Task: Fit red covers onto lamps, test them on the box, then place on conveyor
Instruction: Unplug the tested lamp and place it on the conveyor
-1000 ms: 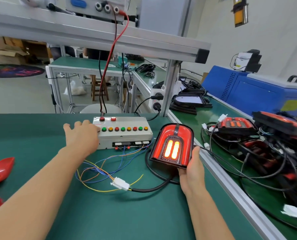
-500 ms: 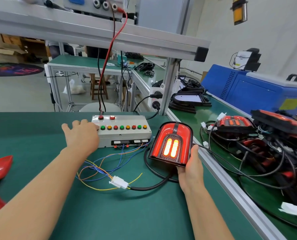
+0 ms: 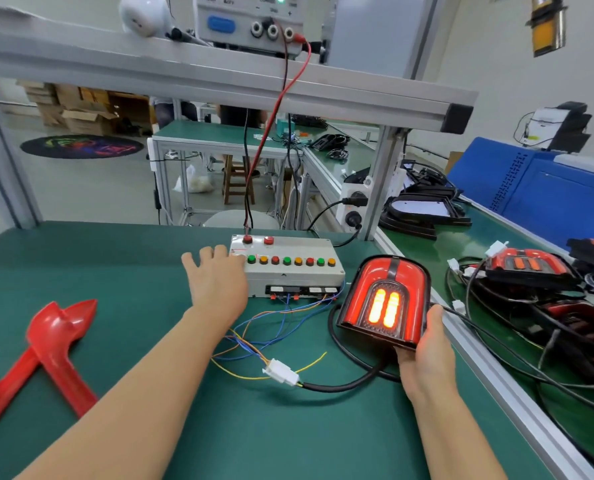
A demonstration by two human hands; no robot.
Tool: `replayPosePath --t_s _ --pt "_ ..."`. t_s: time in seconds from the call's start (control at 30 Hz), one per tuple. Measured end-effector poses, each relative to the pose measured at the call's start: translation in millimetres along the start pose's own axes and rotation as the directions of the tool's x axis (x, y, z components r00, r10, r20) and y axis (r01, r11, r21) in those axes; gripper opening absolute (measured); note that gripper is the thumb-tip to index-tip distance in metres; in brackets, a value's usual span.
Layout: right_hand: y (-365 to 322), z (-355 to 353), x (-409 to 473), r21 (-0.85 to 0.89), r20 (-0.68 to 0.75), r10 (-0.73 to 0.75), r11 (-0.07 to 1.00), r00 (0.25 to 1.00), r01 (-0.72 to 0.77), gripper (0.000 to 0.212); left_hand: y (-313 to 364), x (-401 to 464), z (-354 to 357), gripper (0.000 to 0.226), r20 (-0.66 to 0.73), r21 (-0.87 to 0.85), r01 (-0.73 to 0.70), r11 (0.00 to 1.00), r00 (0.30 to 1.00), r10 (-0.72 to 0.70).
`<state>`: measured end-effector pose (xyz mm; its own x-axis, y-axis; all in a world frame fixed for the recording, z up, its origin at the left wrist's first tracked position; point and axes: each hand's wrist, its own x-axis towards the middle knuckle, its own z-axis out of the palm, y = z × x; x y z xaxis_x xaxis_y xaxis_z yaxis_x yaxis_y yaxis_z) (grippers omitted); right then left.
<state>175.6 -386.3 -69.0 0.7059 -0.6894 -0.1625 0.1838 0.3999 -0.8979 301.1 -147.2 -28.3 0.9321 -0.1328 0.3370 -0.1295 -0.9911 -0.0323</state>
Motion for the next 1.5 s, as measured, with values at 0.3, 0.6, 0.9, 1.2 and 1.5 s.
replayPosePath --t_s 0.3,0.6,0.9,1.2,1.5 --pt "-3 2 -2 -0.009 -0.006 0.009 1.0 1.0 -0.009 0.043 4 -3 -2 0.048 0.016 -0.051 0.038 0.998 0.999 -0.037" --pt "-3 1 -1 0.02 0.012 0.005 1.0 1.0 -0.005 0.043 61 -14 -6 0.059 0.049 -0.246 -0.07 0.967 0.995 0.085" --pt "-5 2 -4 0.03 -0.001 0.015 0.999 1.0 -0.015 0.042 106 -9 7 0.054 0.122 -0.243 -0.155 0.958 0.975 0.188" --pt "-7 2 -4 0.028 -0.016 0.038 0.999 0.999 -0.037 0.039 109 -8 5 0.072 0.209 -0.264 0.002 0.964 0.976 0.055" --pt "-7 2 -4 0.039 0.01 0.049 0.998 0.999 -0.049 0.043 110 -9 0 0.081 0.269 -0.267 0.047 0.963 0.963 0.028"
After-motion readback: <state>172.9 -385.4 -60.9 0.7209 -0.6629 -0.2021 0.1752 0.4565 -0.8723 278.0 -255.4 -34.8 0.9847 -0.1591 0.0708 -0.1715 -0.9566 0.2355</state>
